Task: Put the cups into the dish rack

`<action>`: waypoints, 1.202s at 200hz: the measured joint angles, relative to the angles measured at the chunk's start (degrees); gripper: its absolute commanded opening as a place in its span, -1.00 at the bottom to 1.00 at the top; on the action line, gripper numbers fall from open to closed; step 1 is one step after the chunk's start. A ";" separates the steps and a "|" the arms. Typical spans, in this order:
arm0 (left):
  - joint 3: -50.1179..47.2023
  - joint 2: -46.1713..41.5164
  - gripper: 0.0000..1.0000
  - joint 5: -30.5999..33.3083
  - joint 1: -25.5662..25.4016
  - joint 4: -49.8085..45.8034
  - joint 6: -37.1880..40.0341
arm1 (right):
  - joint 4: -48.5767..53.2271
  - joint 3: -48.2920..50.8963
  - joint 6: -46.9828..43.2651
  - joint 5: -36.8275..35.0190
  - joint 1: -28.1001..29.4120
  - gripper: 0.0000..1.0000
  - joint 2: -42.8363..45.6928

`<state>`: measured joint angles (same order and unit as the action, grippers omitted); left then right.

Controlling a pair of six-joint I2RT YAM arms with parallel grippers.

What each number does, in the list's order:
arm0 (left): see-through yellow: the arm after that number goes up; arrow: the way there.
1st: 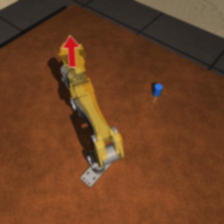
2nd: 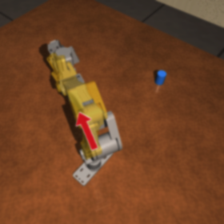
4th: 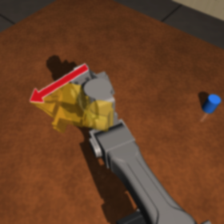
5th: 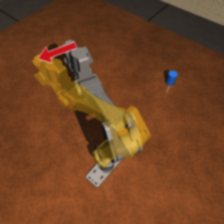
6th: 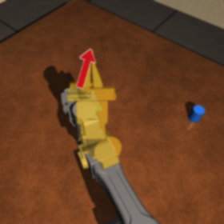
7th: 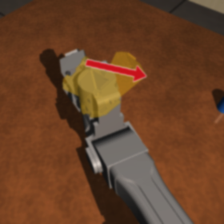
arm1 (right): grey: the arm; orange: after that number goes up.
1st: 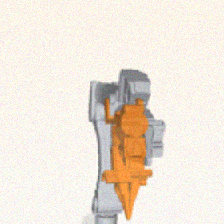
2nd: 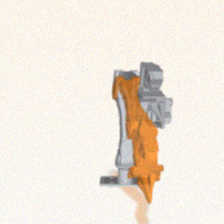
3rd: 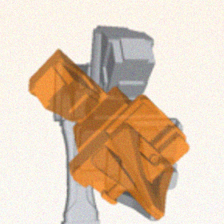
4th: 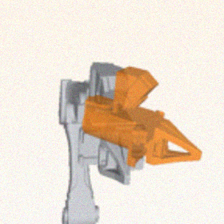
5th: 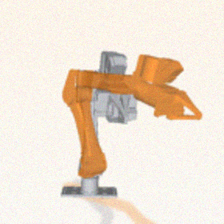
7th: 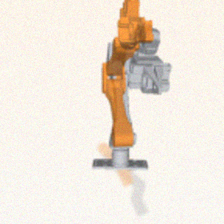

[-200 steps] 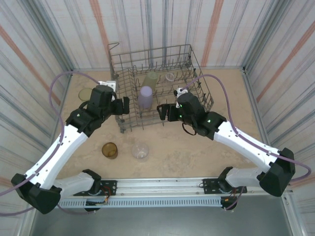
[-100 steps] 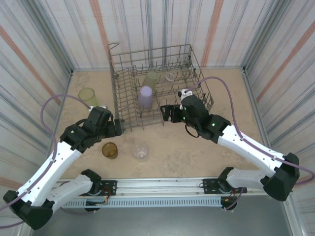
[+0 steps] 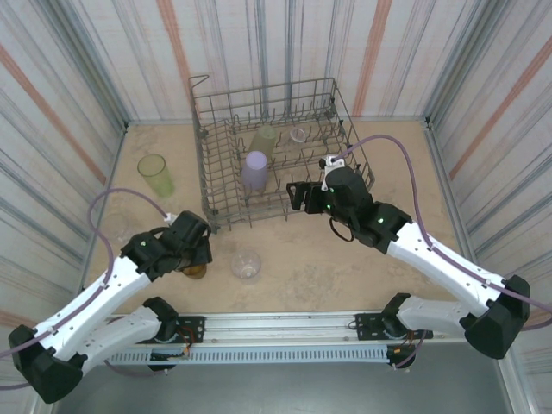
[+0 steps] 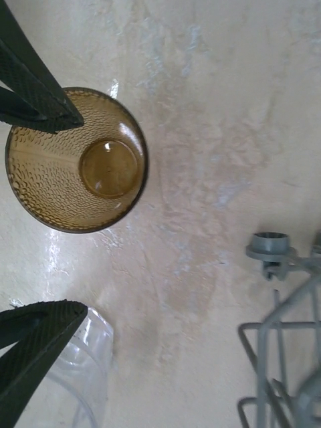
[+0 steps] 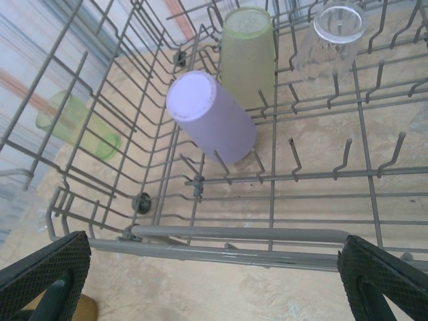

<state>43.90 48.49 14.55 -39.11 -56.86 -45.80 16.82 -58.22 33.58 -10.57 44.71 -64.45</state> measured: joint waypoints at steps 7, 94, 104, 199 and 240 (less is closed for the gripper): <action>-0.87 -0.57 0.29 0.00 -0.37 0.07 -0.72 | -0.02 0.00 0.00 0.00 -0.13 0.98 0.09; -7.21 1.16 0.21 -1.27 -0.79 5.35 -2.64 | -0.07 0.50 0.09 0.02 -0.50 0.98 0.11; -7.54 1.53 0.21 -1.31 -0.79 6.16 -2.69 | -0.07 0.50 0.11 0.02 -0.50 0.98 0.11; -8.68 8.50 -0.50 -1.14 -1.14 10.73 -3.69 | -0.09 1.60 0.26 -0.13 -0.50 0.98 0.39; -8.39 8.61 -1.00 0.48 -1.14 9.92 -4.55 | -0.09 2.64 0.28 -0.13 -0.52 0.98 1.18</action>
<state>35.51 57.10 15.03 -40.25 -46.94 -50.35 16.73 -55.57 33.87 -10.70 44.18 -63.26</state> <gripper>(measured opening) 0.072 0.990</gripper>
